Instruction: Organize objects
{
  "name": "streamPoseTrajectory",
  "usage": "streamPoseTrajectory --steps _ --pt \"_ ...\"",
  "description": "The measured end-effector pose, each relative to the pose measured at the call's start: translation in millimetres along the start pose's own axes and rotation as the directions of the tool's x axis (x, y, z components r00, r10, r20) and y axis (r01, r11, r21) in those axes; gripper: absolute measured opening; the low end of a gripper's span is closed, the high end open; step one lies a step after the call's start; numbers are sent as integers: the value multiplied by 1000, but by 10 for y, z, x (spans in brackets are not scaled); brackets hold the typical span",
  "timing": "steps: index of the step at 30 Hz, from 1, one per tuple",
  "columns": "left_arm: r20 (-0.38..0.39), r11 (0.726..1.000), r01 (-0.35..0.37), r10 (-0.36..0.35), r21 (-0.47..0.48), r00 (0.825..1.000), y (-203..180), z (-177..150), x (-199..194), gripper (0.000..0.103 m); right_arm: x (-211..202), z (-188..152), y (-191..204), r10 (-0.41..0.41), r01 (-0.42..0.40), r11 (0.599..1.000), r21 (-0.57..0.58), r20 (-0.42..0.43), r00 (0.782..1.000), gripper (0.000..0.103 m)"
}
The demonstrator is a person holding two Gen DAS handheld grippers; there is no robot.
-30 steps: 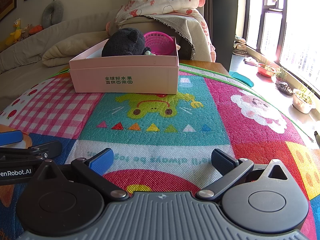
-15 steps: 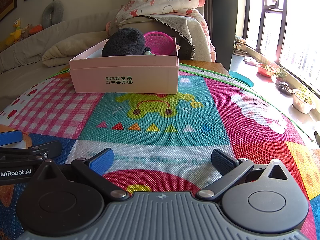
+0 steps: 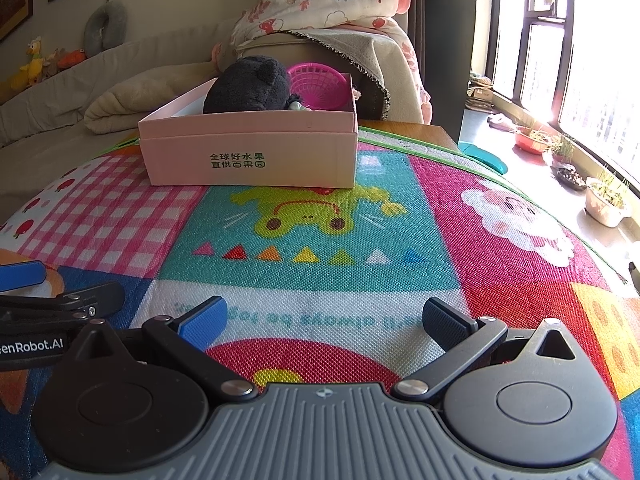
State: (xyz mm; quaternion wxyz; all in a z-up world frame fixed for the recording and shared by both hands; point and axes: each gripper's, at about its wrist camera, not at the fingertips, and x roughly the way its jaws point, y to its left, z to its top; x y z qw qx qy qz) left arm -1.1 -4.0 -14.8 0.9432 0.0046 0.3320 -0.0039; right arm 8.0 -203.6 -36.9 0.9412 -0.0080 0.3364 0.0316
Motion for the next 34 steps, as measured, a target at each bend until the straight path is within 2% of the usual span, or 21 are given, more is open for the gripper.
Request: streamPoseTrajectory --steps 9,17,34 --pt "4 999 28 -27 -24 1000 42 -6 -2 101 0 -4 -2 1 -1 1000 2 0 1000 103" --pt "4 1000 4 -4 5 1000 -13 -5 3 101 1 -3 0 1 -1 1000 2 0 1000 103" --pt "8 1000 8 -9 3 1000 -14 -3 -7 100 3 0 -3 1 -1 1000 2 1 1000 103"
